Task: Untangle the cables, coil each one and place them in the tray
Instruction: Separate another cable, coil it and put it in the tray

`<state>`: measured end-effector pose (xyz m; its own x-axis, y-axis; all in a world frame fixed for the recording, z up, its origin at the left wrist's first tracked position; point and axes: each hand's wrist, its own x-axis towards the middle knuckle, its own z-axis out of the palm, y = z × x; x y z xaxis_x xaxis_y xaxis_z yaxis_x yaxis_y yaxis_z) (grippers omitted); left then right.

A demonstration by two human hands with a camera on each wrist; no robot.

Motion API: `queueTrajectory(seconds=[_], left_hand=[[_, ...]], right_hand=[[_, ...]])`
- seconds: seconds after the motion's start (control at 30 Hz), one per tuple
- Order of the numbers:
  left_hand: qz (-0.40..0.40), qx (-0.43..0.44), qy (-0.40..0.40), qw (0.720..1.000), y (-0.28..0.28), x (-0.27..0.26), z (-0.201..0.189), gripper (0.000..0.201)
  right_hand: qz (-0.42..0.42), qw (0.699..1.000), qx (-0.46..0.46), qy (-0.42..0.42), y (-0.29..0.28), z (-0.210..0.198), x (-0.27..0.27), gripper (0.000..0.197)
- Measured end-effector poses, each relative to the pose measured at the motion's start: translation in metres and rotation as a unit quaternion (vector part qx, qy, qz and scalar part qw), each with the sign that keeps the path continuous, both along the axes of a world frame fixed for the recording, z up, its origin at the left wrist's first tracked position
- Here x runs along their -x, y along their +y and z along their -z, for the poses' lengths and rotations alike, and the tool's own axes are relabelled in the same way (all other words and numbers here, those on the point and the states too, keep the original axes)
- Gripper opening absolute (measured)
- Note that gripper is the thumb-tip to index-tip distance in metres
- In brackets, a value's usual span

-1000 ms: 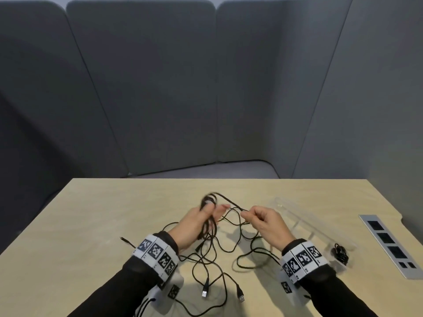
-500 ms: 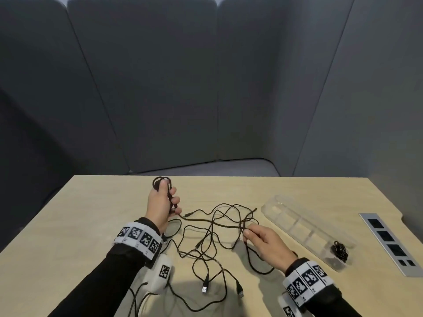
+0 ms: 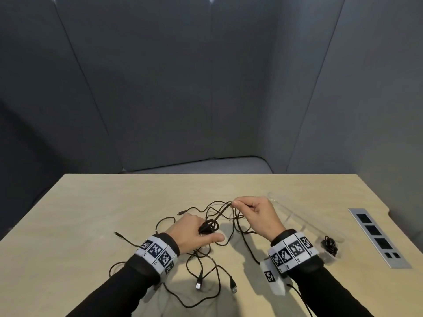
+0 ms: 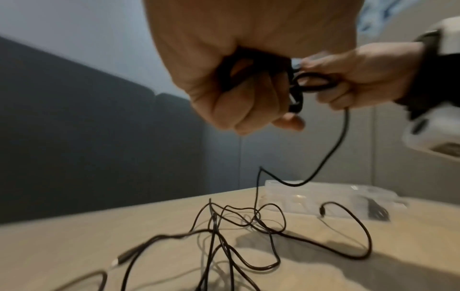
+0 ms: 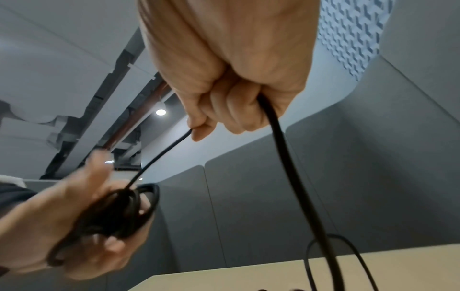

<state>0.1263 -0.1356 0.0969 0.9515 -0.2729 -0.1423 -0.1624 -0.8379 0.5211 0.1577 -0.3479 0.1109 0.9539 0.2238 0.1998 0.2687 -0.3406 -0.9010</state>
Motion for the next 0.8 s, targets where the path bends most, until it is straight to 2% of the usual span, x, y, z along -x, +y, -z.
queueTrajectory(seconds=[0.17,0.23,0.3,0.37,0.47,0.53,0.67,0.8], left_hand=[[-0.003,0.070,0.005,0.998,-0.002,-0.001,-0.003,0.039],[-0.028,0.146,0.028,0.989,-0.004,-0.001,0.002,0.034],[-0.096,0.293,0.064,0.949,-0.007,0.001,0.003,0.027],[-0.166,0.423,0.082,0.887,-0.012,0.000,0.000,0.023],[-0.234,0.553,0.085,0.795,-0.021,-0.004,-0.007,0.023],[-0.247,0.613,0.078,0.746,-0.025,-0.006,-0.011,0.024],[-0.247,0.659,0.071,0.707,-0.030,-0.008,-0.011,0.034],[-0.266,0.677,0.082,0.682,-0.026,-0.006,-0.009,0.034]], right_hand=[[0.034,0.997,-0.054,0.035,-0.004,0.008,-0.004,0.010],[0.047,0.995,-0.067,0.051,-0.009,0.009,-0.006,0.009],[0.052,0.993,-0.091,0.060,-0.014,0.011,-0.008,0.006],[0.044,0.991,-0.112,0.057,-0.015,0.013,-0.006,0.007],[0.015,0.991,-0.121,0.056,-0.004,0.018,0.003,0.009],[-0.008,0.990,-0.118,0.074,0.006,0.026,0.010,0.011],[-0.039,0.989,-0.098,0.105,0.021,0.038,0.021,0.025],[-0.001,0.990,-0.108,0.090,0.029,0.039,0.023,0.027]])
